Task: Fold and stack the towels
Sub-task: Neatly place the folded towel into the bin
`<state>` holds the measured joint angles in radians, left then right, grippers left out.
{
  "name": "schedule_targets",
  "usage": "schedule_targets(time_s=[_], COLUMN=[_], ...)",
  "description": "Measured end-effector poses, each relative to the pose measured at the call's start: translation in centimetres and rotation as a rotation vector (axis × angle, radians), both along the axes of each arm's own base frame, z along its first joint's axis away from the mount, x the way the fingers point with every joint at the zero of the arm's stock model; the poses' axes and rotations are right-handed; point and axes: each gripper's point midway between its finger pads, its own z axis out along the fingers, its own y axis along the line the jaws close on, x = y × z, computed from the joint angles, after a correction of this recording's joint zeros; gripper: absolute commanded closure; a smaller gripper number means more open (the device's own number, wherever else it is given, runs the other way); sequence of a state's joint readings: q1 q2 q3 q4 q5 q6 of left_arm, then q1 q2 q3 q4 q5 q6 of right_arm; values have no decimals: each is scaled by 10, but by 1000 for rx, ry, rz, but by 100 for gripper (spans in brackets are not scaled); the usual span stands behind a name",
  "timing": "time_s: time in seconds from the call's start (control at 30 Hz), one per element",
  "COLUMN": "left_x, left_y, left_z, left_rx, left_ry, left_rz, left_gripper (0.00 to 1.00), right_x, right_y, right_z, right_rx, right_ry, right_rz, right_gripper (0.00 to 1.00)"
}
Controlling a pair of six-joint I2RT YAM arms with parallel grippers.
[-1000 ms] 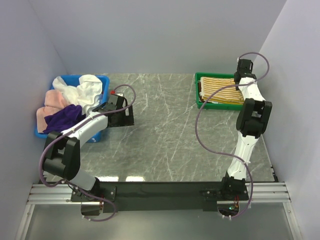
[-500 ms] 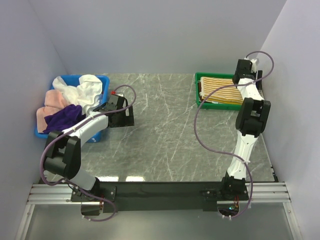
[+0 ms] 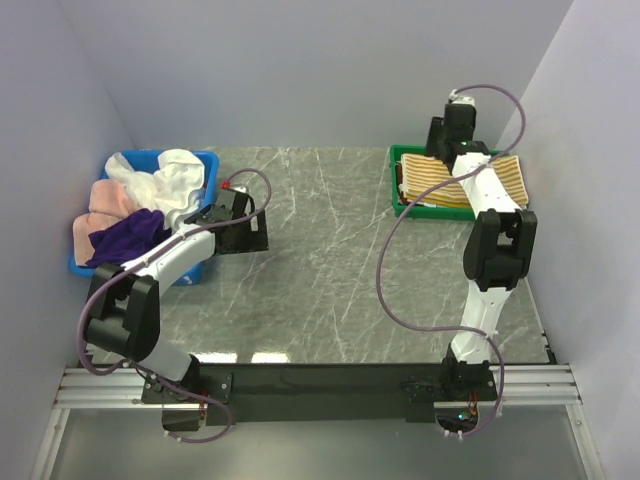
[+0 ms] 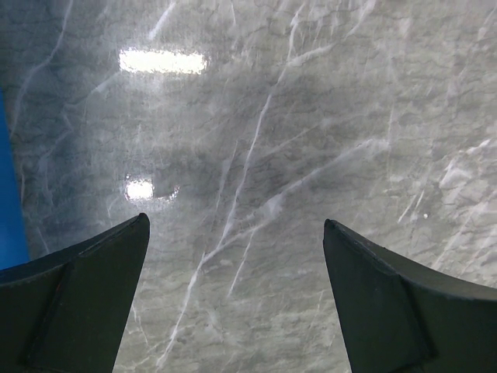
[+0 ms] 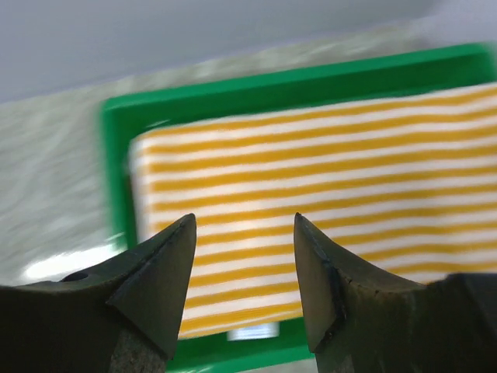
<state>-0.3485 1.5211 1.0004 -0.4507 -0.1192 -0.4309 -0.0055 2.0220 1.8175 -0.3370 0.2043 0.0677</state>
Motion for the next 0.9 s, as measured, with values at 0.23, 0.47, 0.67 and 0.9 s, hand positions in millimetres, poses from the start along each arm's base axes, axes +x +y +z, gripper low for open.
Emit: schedule_targets(time_s=[0.23, 0.47, 0.67, 0.9], left_x=[1, 1, 0, 0], left_y=[-1, -2, -3, -4], left_z=[11, 17, 19, 22], left_rx=[-13, -26, -33, -37], left_ry=[-29, -43, -47, -57], left_rz=[-2, -7, -11, -11], left_gripper=[1, 1, 1, 1], right_x=[4, -2, -2, -12], right_y=[87, 105, 105, 101], right_z=[-60, -118, -118, -116], right_rx=[161, 174, 137, 107], right_ry=[110, 254, 261, 255], right_rz=[168, 174, 149, 131], right_gripper=[43, 45, 47, 53])
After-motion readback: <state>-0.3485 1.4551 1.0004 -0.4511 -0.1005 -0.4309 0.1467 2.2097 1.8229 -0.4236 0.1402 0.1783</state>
